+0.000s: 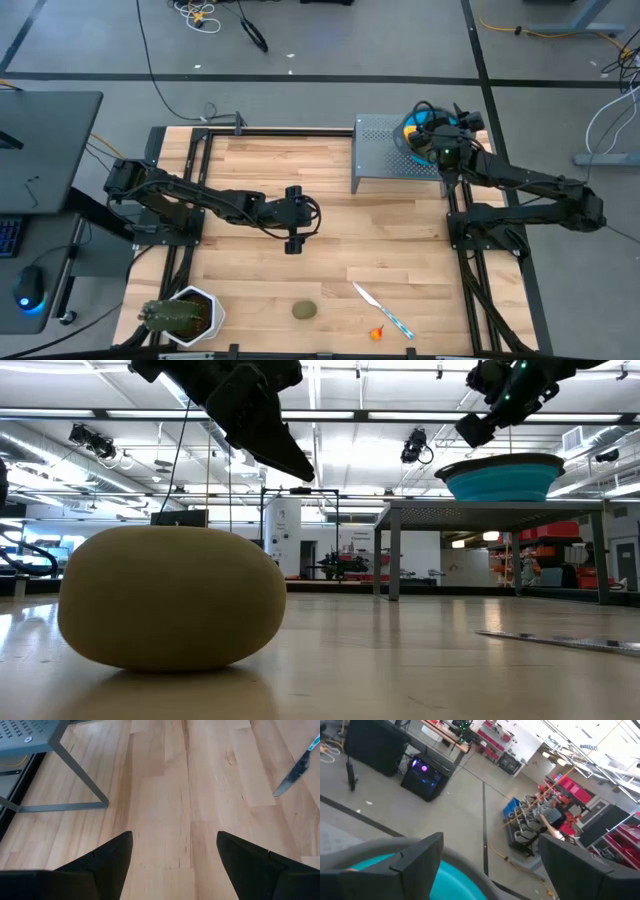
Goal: Pick & Place Fruit
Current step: Put the yellow mango into the blue strainer bowl on the shelf
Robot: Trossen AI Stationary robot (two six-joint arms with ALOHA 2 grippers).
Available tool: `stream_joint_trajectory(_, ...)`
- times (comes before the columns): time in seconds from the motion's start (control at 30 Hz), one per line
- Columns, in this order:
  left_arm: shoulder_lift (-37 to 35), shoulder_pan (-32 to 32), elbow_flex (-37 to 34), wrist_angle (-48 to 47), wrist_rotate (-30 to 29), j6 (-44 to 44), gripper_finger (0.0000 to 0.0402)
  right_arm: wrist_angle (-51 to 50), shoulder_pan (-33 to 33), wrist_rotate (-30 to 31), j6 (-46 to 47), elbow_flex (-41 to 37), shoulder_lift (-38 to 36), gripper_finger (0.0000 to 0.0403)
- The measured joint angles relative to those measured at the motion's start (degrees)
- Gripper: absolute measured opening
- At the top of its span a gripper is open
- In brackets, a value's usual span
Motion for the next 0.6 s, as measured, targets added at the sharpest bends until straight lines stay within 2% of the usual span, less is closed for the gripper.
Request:
stream_joint_trajectory(0.17, 0.00, -0.01, 0.00, -0.04, 0.00, 0.00, 0.0295, 1.68, 1.86, -0.03, -0.01, 0.00, -0.04, 0.0336)
stream_joint_trajectory(0.3, 0.00, 0.01, 0.00, -0.16, 0.00, 0.00, 0.0295, 1.42, 4.52, -4.83, 1.68, 0.00, -0.04, 0.0334)
stream_joint_trajectory(0.43, 0.00, -0.01, 0.00, -0.51, 0.00, -0.17, 0.0295, 1.15, 7.05, -12.06, 7.58, 0.00, -0.04, 0.0334)
stream_joint_trajectory(0.6, 0.00, 0.01, 0.00, -0.57, 0.00, -0.52, 0.0295, -2.50, 7.33, -18.14, 20.62, 0.00, -0.08, 0.0334)
